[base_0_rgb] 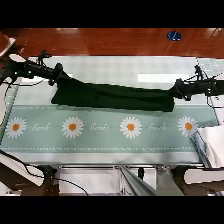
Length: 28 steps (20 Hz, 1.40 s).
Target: Fold the shirts.
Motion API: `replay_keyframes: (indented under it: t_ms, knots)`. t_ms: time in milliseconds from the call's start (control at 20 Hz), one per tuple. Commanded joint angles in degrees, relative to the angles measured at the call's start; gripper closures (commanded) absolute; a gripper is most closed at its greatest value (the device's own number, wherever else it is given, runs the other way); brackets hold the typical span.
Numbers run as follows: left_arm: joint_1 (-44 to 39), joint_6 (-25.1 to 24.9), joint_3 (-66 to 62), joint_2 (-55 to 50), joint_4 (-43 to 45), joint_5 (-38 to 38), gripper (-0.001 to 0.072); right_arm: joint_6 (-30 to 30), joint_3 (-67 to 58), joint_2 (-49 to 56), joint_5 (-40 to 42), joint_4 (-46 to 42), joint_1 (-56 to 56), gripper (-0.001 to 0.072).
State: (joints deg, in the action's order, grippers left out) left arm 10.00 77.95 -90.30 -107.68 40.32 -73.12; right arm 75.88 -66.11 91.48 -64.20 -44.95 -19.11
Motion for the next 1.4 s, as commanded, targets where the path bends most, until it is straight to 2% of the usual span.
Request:
replay_keyframes:
  t_ms: [0, 200, 300, 400, 600, 700, 800, 1100, 1150, 1200, 1250, 1300, 1350]
  knots:
    - [0.2, 0.35, -1.33, -2.27, 0.66, -1.92, 0.0199, -0.52, -0.81, 1.14, 1.64, 0.68, -0.44, 0.03]
    - [6.73, 0.61, -4.07, 0.48, 9.86, -13.22, 0.02, -0.28, -2.14, -2.6, -3.98, -5.14, -7.1, 0.03]
    - [10.27, -0.59, -1.38, 4.9, 14.49, -15.3, 0.02, 0.09, -1.55, -4.46, -6.58, -10.1, -10.62, 0.03]
    - [12.83, -1.75, 7.48, 11.85, 15.17, -9.79, 0.02, 0.46, 1.81, -5.53, -4.76, -10.69, -12.63, 0.0301]
    - [12.68, -4.35, 35.95, 31.85, 10.49, 16.28, 0.02, -1.77, 9.07, -5.38, 2.73, -1.7, -11.47, 0.0299]
    - [10.91, -4.42, 45.38, 39.41, 6.8, 23.87, 0.0199, -2.99, 9.14, -3.96, 3.43, 1.14, -9.64, 0.0296]
    - [8.57, -4.46, 48.83, 42.86, 6.36, 24.94, 0.02, -3.08, 9.14, -2.23, 4.31, 2.69, -7.54, 0.0296]
    - [0.09, -4.39, 48.81, 42.99, 5.55, 26.25, 0.02, -2.71, 9.01, 1.81, 3.43, 2.93, -1.2, 0.0306]
    - [-1.42, -4.39, 48.81, 42.99, 5.46, 26.67, 0.02, -2.71, 8.72, 1.79, 3.19, 2.75, -0.11, 0.0361]
    - [-2.82, -4.39, 48.81, 42.99, 5.49, 27.08, 0.02, -2.69, 8.17, 1.79, 2.58, 2.71, 0.68, 0.0455]
    - [-4.15, -4.42, 48.81, 42.99, 5.44, 27.12, 0.0201, -2.97, 7.32, 1.79, 1.22, 2.62, 1.14, 0.0647]
    - [-5.29, -4.39, 48.78, 42.99, 5.44, 27.15, 0.0205, -3.23, 6.14, 1.49, -1.03, 2.56, 1.11, 0.0687]
    - [-6.29, -4.39, 48.81, 42.99, 4.96, 27.04, 0.0303, -3.69, 5.22, 0.31, -3.02, 1.95, 0.57, 0.0687]
